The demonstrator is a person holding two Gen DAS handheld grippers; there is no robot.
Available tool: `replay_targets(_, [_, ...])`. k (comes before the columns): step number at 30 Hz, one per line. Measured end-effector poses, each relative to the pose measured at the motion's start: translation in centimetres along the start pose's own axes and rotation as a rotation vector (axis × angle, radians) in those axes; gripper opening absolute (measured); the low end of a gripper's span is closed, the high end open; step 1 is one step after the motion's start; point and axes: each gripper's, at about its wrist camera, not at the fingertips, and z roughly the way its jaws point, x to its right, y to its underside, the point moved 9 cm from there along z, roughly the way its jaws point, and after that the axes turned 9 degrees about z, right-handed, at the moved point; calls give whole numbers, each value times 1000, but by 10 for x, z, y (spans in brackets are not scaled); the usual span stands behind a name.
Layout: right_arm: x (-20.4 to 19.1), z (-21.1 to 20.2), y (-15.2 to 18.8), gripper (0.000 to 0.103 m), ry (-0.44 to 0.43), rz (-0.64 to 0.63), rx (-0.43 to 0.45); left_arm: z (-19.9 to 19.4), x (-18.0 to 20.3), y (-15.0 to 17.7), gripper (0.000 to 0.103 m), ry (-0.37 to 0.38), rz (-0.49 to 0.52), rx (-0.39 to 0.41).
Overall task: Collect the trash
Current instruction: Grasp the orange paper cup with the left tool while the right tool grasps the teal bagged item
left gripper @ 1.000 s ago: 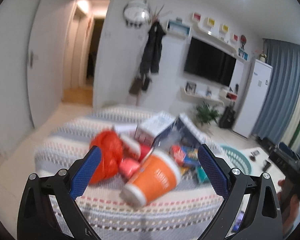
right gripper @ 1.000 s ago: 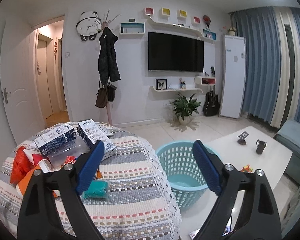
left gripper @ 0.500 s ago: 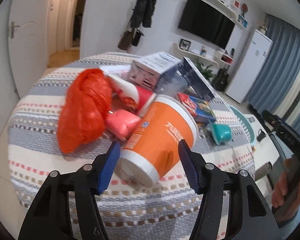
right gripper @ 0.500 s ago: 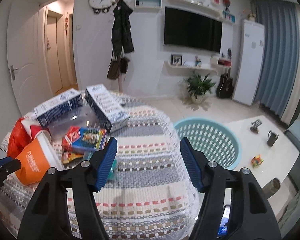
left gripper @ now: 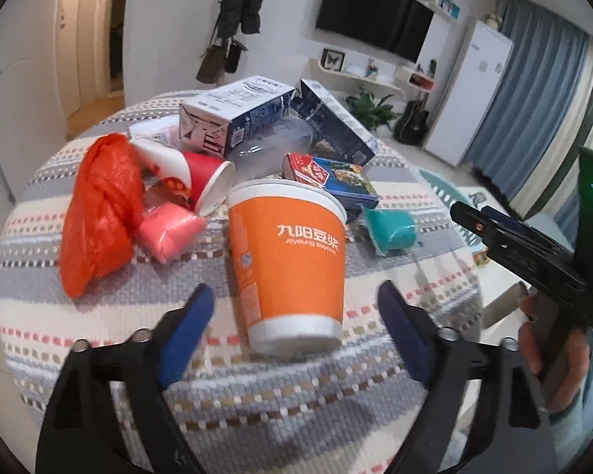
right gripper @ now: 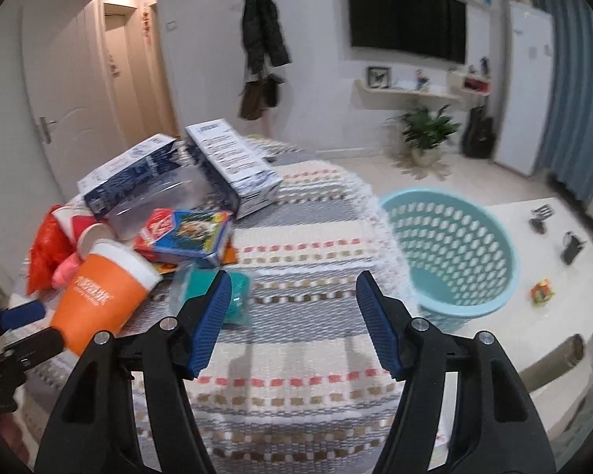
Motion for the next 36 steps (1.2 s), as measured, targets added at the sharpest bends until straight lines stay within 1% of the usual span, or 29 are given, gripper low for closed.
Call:
replay_targets(1, [-1,2,1,62,-20,1,-17,5,-1,-4,85,6,5,-19])
replay_targets(4, [-6,14,7,66,-64,-20,-77,26,0,-9,84,-19,14,-82])
replay_targets(5, [-9,18,9,66,-73,-34,-95,32,3,-10,80,-25,10,-97])
replay_targets(6, [-13,22,11,66,-80,-53,-106,38,2,-10,74,-35,4,-114])
replay_targets(7, [-16,23,13,66,-86,-66,-113,44,1,-10,70,-42,1,-127])
replay_targets(9, [-21,29,16,68,-95,-105,-131,51,3,-10,66,-24,-9,-132])
replay_targets(11, [-24,32,19,70,-106,-116,-153,53,3,-11,65,-21,-9,-124])
replay_targets(13, [-26,38,22,74,-135,-101,-185,50,3,-11,64,-25,-9,-102])
replay_targets(16, [-30,47,26,76,-161,-74,-226,38,2,-9,64,-5,-37,-59])
replay_targets(18, [-33,53,27,76,-154,-62,-248,30,0,-11,63,-4,-54,-29])
replay_targets(22, [-43,62,26,76,-170,-33,-285,11,-3,-12,63,4,-72,28])
replay_targets(24, [-48,70,27,76,-153,-29,-305,7,-4,-15,63,14,-80,37])
replay_targets(29, [-55,75,26,75,-102,-43,-285,1,-5,-18,63,12,-89,60])
replay_targets(30, [-56,75,26,75,-97,-48,-282,0,-4,-18,63,11,-88,62])
replay_targets(32, [-55,75,27,68,-78,-67,-270,0,-2,-20,63,12,-85,64])
replay_targets(33, [-55,74,27,62,-75,-74,-267,-1,0,-20,63,16,-85,69])
replay_targets(34, [-56,72,28,55,-89,-76,-267,-2,2,-21,63,21,-84,77])
replay_targets(36, [-59,68,31,46,-124,-78,-277,-8,4,-24,63,25,-78,96])
